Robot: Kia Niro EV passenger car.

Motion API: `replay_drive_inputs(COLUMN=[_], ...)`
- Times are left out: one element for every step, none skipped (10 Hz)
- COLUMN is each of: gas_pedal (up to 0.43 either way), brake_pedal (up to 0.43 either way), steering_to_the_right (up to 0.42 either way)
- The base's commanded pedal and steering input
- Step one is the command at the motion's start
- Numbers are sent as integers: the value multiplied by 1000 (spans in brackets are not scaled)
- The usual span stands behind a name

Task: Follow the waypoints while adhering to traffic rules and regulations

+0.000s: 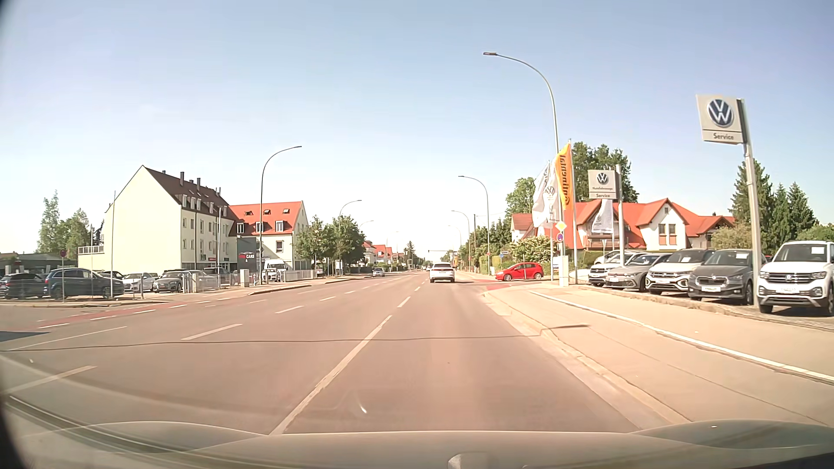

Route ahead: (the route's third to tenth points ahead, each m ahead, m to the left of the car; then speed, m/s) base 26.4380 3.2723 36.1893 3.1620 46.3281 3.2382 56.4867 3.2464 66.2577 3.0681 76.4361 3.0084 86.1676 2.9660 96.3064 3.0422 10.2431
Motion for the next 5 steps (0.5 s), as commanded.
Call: replay_drive_inputs(gas_pedal=[177, 177, 177, 177, 177], brake_pedal=[0, 0, 0, 0, 0], steering_to_the_right=[0, 1, 1, 0, 0])
